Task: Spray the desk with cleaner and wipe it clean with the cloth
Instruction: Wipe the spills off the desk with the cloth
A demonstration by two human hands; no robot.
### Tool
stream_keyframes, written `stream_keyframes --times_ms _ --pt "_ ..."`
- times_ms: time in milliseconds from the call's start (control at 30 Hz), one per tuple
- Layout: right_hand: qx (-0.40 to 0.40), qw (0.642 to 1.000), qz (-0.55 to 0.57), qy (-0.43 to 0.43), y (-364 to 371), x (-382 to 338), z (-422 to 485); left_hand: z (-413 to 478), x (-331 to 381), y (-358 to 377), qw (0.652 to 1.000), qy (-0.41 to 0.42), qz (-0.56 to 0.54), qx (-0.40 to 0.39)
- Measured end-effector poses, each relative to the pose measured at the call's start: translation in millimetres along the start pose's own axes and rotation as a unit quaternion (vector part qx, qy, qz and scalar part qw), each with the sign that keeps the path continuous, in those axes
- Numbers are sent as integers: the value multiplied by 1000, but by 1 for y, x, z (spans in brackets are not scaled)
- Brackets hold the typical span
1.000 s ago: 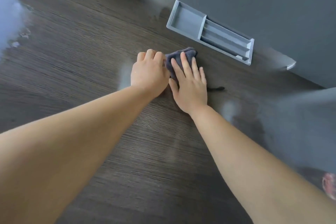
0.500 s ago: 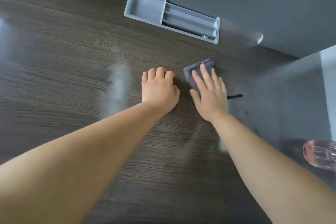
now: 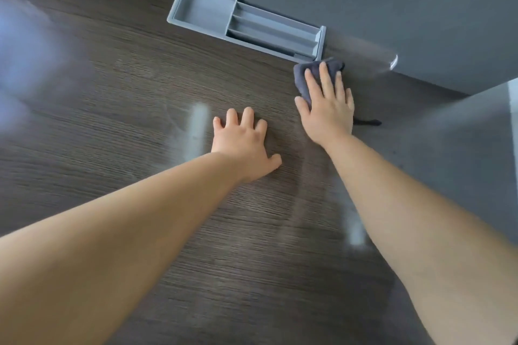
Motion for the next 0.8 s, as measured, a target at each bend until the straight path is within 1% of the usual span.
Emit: stream_keyframes --times_ms 100,200,300,367,433,467,500,600,667,700,733,767,800 --pt "-26 997 18 64 -7 2 51 4 3 -3 1000 -6 8 -18" --pt "-22 997 30 63 -6 -1 48 1 2 -1 1000 -2 11 -16" --pt "7 999 27 19 6 3 -16 -1 3 2 1000 -1 20 -12" --pt "21 999 14 -36 12 10 -69 0 5 3 1000 -1 24 -11" --pt "1 996 -5 -89 13 23 -87 0 5 3 1000 -4 25 -13" --pt "-7 996 -5 -93 10 32 -78 0 6 3 1000 -6 24 -12" --pt "-8 998 0 -68 7 42 -65 -1 7 4 1000 -7 23 -9" --pt "-4 999 21 49 0 59 -22 0 9 4 1000 -24 6 15" --pt "8 995 39 91 3 55 -27 2 10 5 999 -40 -3 17" --pt "16 994 40 97 8 50 -45 1 12 7 999 -49 -8 20" --pt "25 995 33 86 12 44 -70 0 15 8 998 -57 -15 27" --pt "37 997 26 56 17 39 -100 -4 19 11 997 -58 -21 35" --pt "41 999 19 6 20 37 -130 -8 24 14 997 -50 -27 43"
Point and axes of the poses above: each hand's wrist, its own z-axis towards the middle knuckle, its own y-axis out of the palm, x = y × z, the point moved 2 cm from there along z, towards the middle knuckle
